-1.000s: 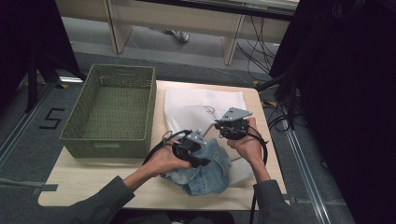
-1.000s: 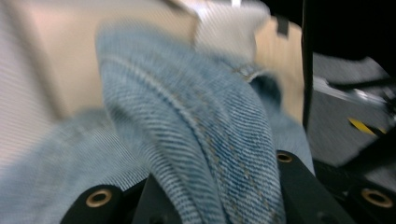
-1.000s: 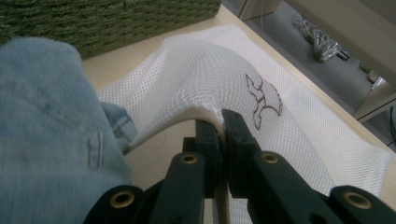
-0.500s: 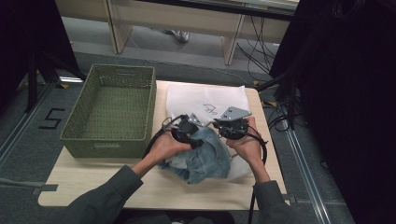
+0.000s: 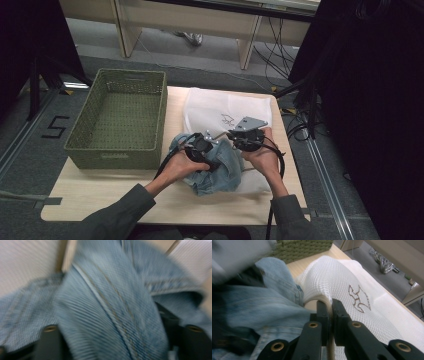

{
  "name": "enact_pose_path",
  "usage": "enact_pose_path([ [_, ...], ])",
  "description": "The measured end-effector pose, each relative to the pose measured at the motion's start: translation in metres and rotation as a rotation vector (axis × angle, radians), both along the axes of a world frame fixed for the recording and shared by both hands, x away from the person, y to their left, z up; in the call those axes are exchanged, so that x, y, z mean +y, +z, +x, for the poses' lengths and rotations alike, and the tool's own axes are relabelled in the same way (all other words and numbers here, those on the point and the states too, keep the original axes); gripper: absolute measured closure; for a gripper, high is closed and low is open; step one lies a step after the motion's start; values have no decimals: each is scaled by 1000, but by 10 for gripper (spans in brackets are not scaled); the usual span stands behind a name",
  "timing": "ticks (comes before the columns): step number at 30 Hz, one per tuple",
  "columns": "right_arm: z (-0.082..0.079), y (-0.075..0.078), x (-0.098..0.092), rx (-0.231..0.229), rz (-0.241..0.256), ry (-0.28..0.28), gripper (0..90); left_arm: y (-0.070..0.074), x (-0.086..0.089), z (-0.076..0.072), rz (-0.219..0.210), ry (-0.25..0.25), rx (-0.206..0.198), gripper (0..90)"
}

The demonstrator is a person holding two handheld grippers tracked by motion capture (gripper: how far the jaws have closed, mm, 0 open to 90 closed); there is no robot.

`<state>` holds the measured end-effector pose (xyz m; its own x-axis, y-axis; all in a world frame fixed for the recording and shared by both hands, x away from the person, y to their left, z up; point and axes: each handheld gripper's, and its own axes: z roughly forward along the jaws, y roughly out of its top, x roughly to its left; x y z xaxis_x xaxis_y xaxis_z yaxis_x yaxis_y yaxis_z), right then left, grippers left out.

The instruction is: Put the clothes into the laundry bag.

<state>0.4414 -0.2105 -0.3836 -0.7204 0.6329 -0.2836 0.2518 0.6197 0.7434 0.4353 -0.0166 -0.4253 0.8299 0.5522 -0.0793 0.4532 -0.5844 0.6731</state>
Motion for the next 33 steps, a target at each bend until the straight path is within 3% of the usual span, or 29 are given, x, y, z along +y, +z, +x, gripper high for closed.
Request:
enact_pose_path([
  [1, 0, 0, -2, 5, 7, -3, 864, 7, 2, -3, -22, 8, -10, 248],
  [4, 1, -1, -3, 7, 12, 2, 862, 30, 15, -13, -25, -22, -58, 187],
  [6, -1, -1, -3, 13, 13, -2, 860, 36, 27, -22, 8, -16, -90, 169],
  [7, -1, -1, -3, 24, 10, 14, 860, 35, 31, -24, 27, -19, -96, 155],
  [11, -1, -1, -2, 8, 5, 12, 858, 9, 44, -26, 113, -60, -38, 146],
  [12, -1, -1, -2, 13, 5, 12, 858, -2, 42, -23, 107, -46, -28, 142],
  [13, -1, -2, -1, 22, 6, 20, 858, -6, 40, -20, 118, -58, -17, 164],
  [16, -2, -2, 2, 17, 0, 14, 859, -14, 25, -15, 152, -80, -81, 505],
  [18, -2, -2, 6, 26, -7, 27, 859, -8, 16, -14, 136, -101, -75, 630],
  [19, -1, -1, 6, 9, -5, 25, 859, -3, 13, -15, 138, -103, -92, 650],
  [20, -2, 0, 6, 11, 2, 25, 860, 10, 8, -18, 122, -93, -125, 664],
  [24, -3, 7, 6, -12, 15, 27, 861, 40, -4, -15, 86, -68, -172, 672],
  [26, -5, 10, 5, -23, 14, 10, 861, 35, -14, -9, 98, -65, -154, 668],
  [28, -5, 11, 3, -15, 13, 2, 861, 14, -22, 1, 121, -47, -124, 655],
  [29, -3, 9, 2, -21, 2, 9, 861, 0, -24, 6, 109, -19, -103, 641],
  [31, -2, 4, 1, -2, 5, -10, 862, -18, -24, 13, 86, -14, -53, 595],
  [32, -1, 2, 0, 6, -6, 6, 862, -19, -23, 13, 44, -6, -43, 549],
  [33, -1, 0, 0, 10, 7, -16, 862, -17, -21, 12, 30, -14, -29, 496],
])
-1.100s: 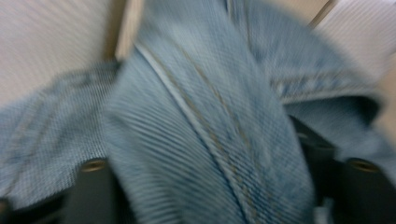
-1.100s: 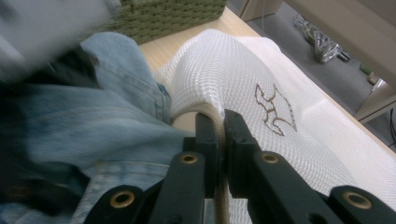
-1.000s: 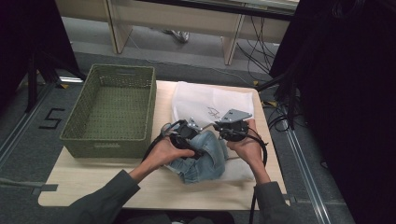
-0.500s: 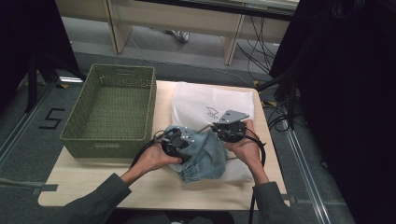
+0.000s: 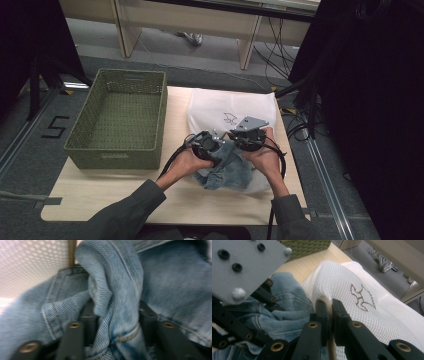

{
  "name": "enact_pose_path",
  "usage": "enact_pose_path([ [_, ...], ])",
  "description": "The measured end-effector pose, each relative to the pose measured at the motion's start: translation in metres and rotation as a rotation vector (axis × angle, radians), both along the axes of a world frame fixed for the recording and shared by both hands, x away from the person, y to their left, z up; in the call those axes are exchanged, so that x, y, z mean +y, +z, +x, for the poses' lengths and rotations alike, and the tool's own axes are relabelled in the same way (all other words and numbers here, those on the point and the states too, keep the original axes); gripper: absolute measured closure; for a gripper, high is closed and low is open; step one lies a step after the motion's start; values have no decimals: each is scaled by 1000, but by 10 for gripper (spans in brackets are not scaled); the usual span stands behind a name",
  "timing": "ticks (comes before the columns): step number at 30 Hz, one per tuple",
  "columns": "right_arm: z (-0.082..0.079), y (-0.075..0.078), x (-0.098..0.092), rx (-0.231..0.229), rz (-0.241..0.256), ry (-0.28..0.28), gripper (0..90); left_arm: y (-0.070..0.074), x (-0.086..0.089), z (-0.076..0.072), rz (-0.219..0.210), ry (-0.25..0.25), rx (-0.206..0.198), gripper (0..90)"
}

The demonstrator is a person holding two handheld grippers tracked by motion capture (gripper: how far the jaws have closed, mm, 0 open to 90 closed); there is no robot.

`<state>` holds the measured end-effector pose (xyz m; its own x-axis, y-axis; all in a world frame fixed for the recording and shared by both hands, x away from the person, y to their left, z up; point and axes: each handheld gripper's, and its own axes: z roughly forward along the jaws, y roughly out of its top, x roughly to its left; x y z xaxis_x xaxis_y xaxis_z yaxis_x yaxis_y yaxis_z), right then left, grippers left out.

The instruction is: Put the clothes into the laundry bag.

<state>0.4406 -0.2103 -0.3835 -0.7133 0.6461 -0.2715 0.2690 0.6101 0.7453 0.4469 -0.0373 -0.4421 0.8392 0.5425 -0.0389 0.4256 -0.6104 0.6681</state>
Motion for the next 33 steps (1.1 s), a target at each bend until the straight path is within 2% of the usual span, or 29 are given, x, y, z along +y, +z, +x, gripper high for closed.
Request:
enact_pose_path([
  [1, 0, 0, -1, 12, -3, 6, 862, 6, 3, -2, -17, 2, -4, 427],
  [3, 1, 1, -2, 1, 0, 4, 861, 22, 13, -8, -56, 5, -28, 321],
  [5, 0, 2, -4, -3, 4, 2, 861, 39, 28, -11, -61, 11, -45, 256],
  [7, 1, 1, -6, -10, 1, 17, 861, 53, 44, -10, -72, 32, -67, 233],
  [8, 0, 1, -7, 3, 7, 1, 860, 58, 52, -7, -67, 45, -76, 226],
  [9, 0, 1, -7, -4, 3, 10, 860, 62, 59, -4, -87, 69, -69, 219],
  [10, 0, 1, -7, 7, 5, 14, 859, 66, 68, 1, -107, 109, -67, 222],
  [11, 0, 1, -8, -5, 5, 10, 859, 67, 72, 5, -108, 133, -73, 224],
  [12, 0, 1, -8, -4, 5, 12, 859, 66, 75, 10, -88, 174, -89, 226],
  [13, 0, 1, -8, 3, 7, 6, 859, 63, 75, 13, -68, 187, -88, 231],
  [14, 0, 1, -8, -2, 8, 10, 859, 57, 72, 19, -52, 205, -66, 231],
  [16, 1, 1, -7, -1, 8, 14, 859, 38, 64, 31, 31, 208, -17, 226],
  [18, 1, 2, -7, -5, 10, 14, 859, 20, 57, 42, 81, 212, -6, 195],
  [20, 2, 3, -7, -5, 9, 15, 859, 5, 53, 51, 71, 249, 47, 140],
  [22, 2, 1, -7, 2, 10, 11, 859, -8, 55, 58, 29, 210, 152, 193],
  [23, 2, 1, -7, 3, 4, 16, 859, -11, 55, 58, -2, 212, 171, 282],
  [24, 3, 0, -7, 10, 4, 19, 859, -12, 57, 58, -2, 180, 174, 366],
  [25, 3, 0, -7, 4, 3, 11, 859, -11, 59, 57, 3, 160, 175, 511],
  [26, 3, -1, -7, 11, 3, 12, 859, -10, 61, 56, -7, 148, 173, 613],
  [28, 4, -1, -7, 0, 0, 10, 859, -2, 63, 49, -1, 128, 123, 783],
  [29, 3, -1, -7, 7, 1, 7, 859, 3, 61, 42, -31, 139, 91, 784],
  [30, 3, 0, -7, 16, 10, 7, 859, 13, 61, 31, -64, 109, 53, 789],
  [32, 4, 0, -6, 6, 13, 13, 859, 30, 57, 11, -103, 62, 10, 790],
  [33, 4, 1, -6, -3, 19, -7, 859, 39, 53, -1, -125, 27, -6, 790],
])
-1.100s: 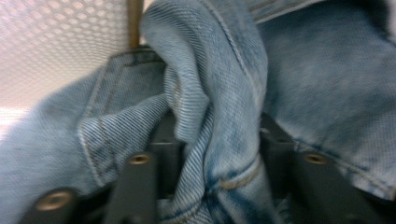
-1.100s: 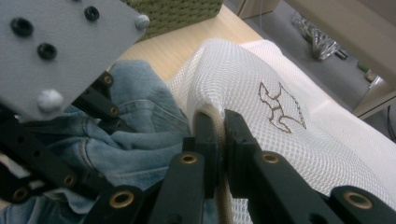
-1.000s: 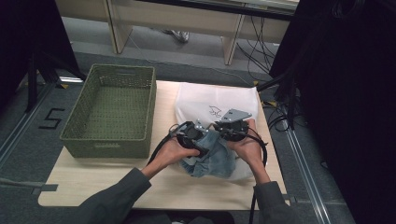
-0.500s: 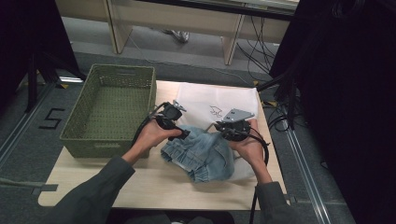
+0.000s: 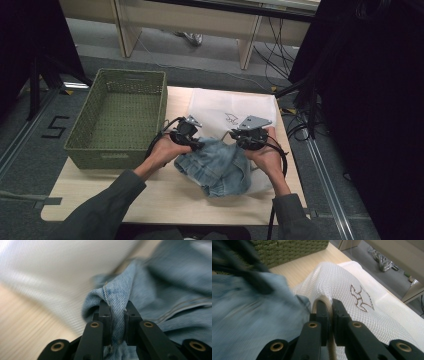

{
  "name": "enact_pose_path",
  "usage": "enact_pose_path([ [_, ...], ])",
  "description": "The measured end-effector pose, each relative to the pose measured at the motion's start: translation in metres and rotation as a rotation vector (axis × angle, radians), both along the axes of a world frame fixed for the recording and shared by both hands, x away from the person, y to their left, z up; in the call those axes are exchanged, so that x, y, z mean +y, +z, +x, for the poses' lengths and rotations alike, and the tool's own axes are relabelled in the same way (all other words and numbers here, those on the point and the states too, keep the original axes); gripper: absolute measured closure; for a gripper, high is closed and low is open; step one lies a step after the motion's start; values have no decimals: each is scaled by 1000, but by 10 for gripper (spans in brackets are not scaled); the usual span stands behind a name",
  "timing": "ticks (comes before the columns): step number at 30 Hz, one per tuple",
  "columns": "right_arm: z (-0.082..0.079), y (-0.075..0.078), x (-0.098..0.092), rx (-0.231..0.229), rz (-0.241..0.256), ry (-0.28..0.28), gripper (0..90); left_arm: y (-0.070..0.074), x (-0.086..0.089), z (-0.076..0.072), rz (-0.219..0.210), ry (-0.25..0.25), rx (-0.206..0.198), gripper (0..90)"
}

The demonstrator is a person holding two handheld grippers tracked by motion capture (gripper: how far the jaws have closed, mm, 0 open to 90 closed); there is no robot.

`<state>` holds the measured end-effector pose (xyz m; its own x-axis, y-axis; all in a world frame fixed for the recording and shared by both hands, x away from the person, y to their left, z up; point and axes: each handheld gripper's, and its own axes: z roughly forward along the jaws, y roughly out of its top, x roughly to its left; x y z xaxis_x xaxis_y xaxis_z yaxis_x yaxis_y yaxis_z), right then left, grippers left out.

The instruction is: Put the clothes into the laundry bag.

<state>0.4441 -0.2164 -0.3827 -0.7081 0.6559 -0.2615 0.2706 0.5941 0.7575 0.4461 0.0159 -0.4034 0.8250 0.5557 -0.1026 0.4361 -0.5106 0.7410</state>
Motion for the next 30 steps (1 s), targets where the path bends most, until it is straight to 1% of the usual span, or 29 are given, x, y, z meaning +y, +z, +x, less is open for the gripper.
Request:
enact_pose_path([
  [1, 1, 1, -1, -4, -3, 12, 859, 7, -5, -10, -11, -38, -11, 790],
  [2, 1, 2, 0, -2, 7, 11, 859, 10, -12, -20, -23, -58, -17, 788],
  [3, 1, 3, 1, -6, 10, 11, 859, 10, -20, -27, -33, -76, -18, 784],
  [4, 2, 5, 1, -15, 9, 31, 859, 8, -28, -30, -26, -65, -35, 781],
  [5, 0, 7, 2, -21, 13, 20, 859, 6, -33, -27, 4, -76, -59, 777],
  [6, -1, 9, 2, -25, 12, 25, 859, 0, -40, -22, -23, -63, -42, 774],
  [7, -3, 11, 3, -27, 16, 28, 859, -8, -47, -16, -60, -48, -24, 773],
  [8, -4, 11, 3, -31, 19, 34, 859, -19, -56, -8, -106, -34, 10, 772],
  [9, -4, 12, 4, -31, 22, 29, 860, -25, -59, -2, -94, -43, 22, 768],
  [10, -4, 12, 4, -23, 27, 24, 859, -35, -68, 2, -118, -21, 53, 759],
  [11, -4, 12, 4, -21, 29, 18, 860, -39, -70, 5, -84, -23, 41, 743],
  [12, -3, 11, 3, -25, 20, 26, 860, -45, -74, 7, -50, 1, 5, 719],
  [13, -3, 10, 1, -20, 21, 21, 860, -47, -73, 10, -6, 7, -19, 689],
  [14, -3, 9, 0, -8, 27, 17, 860, -48, -71, 12, -10, 37, -7, 652],
  [15, -2, 9, -1, -3, 22, 22, 860, -47, -66, 15, -35, 69, 14, 594],
  [16, -2, 8, -3, -16, 18, 12, 860, -42, -60, 16, -31, 63, 25, 528],
  [17, -2, 8, -5, -17, 19, 16, 859, -38, -56, 15, -43, 70, 24, 451],
  [18, -1, 8, -5, -23, 19, 17, 860, -30, -49, 10, -50, 55, 17, 382],
  [20, -2, 9, -7, -17, 24, 12, 859, -17, -35, 3, -15, 42, -26, 310],
  [21, -2, 9, -6, -8, 29, 9, 859, -14, -27, 1, -9, 56, -26, 280],
  [22, -3, 8, -6, 1, 24, 14, 857, -12, -21, 1, 3, 64, -18, 266],
  [23, -3, 8, -6, -4, 20, 11, 857, -12, -13, 1, 16, 84, 5, 254],
  [24, -3, 8, -6, -12, 18, 10, 857, -16, -5, 2, 46, 100, 32, 229],
  [25, -3, 8, -6, -9, 13, 14, 857, -23, 0, 3, 54, 106, 57, 211],
  [26, -3, 8, -5, -9, 9, 25, 857, -28, 2, 4, 52, 103, 85, 214],
  [27, -5, 7, -4, 2, 18, 6, 857, -36, 4, 6, 36, 90, 138, 230],
  [28, -3, 7, -4, -5, 14, 21, 857, -42, 5, 9, 45, 53, 164, 289],
  [29, -3, 7, -4, -9, 16, 9, 857, -50, -1, 8, -36, 62, 190, 366],
  [30, -3, 6, -3, -7, 6, 15, 857, -52, -3, 9, -35, 38, 188, 444],
])
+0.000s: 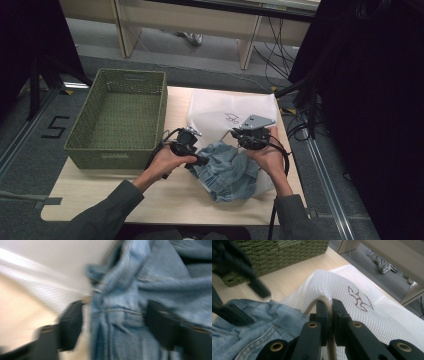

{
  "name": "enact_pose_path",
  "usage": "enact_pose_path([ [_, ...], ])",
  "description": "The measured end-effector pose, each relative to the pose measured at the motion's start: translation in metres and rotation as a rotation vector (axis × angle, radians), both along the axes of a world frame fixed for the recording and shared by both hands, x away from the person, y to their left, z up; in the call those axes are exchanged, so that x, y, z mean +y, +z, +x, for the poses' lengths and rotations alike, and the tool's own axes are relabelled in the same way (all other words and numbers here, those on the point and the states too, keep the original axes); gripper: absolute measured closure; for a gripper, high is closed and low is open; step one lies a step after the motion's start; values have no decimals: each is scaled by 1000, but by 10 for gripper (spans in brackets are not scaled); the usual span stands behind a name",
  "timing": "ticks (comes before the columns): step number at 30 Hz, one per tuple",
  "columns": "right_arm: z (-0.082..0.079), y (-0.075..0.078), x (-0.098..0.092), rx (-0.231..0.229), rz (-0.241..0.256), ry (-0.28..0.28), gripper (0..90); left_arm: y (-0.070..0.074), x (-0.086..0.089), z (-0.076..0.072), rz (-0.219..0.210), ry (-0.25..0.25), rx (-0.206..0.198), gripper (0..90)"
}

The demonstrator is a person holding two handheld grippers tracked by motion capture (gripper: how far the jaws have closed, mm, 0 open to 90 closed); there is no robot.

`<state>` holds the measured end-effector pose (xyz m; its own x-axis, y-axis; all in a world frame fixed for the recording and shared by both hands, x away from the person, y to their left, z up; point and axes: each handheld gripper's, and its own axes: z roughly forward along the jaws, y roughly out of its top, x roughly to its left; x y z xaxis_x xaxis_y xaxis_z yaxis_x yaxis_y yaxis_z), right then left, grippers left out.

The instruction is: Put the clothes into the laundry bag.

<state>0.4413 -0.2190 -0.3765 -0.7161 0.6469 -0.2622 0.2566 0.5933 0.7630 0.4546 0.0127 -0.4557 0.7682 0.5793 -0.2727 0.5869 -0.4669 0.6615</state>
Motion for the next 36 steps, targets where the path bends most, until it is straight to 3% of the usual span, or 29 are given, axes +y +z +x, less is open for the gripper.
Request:
enact_pose_path([
  [2, 1, -2, 3, 4, -7, 3, 857, 2, -7, -2, -63, -1, 13, 628],
  [3, 1, -3, 5, 7, -2, 8, 857, 5, -9, -4, -74, -9, 3, 674],
  [7, 0, 0, 12, 3, 5, 43, 858, 30, -20, -18, -102, -26, -63, 714],
  [9, -3, 4, 14, -4, 11, 47, 858, 36, -25, -16, -130, 1, -91, 714],
  [11, -5, 6, 14, -16, 11, 41, 858, 32, -29, -7, -125, 28, -95, 714],
  [13, -5, 7, 11, -12, 16, 40, 859, 17, -33, 6, -66, 76, -101, 712],
  [16, -5, 5, 10, -13, 12, 29, 860, -7, -36, 23, -62, 158, -50, 689],
  [17, -4, 4, 9, -9, 7, 15, 860, -8, -36, 24, -52, 163, -57, 676],
  [20, -2, 0, 9, 10, 10, 28, 860, 0, -30, 20, -1, 124, -99, 648],
  [21, -2, 1, 7, 2, 8, 26, 860, 3, -28, 19, 2, 125, -111, 663],
  [23, -3, 3, 8, -2, 19, 32, 860, 9, -23, 18, 53, 108, -158, 720],
  [25, -8, 6, 16, -6, 12, 42, 860, 10, -18, 22, 64, 112, -160, 747],
  [26, -8, 7, 18, -12, 1, 54, 860, 8, -15, 23, 35, 142, -156, 748],
  [27, -9, 7, 22, -8, 5, 60, 860, 8, -11, 23, 36, 151, -165, 751],
  [30, -5, 6, 27, -11, 13, 63, 860, 13, -1, 26, 85, 175, -214, 759],
  [32, -5, 7, 31, -5, 24, 57, 860, 15, 12, 32, 72, 218, -207, 759],
  [33, -4, 8, 32, -18, 19, 68, 860, 16, 18, 33, 42, 244, -189, 759],
  [34, -3, 8, 34, -24, 15, 74, 860, 16, 20, 33, 37, 246, -188, 758],
  [36, -3, 8, 35, -21, 10, 66, 860, 14, 18, 26, 35, 196, -149, 716],
])
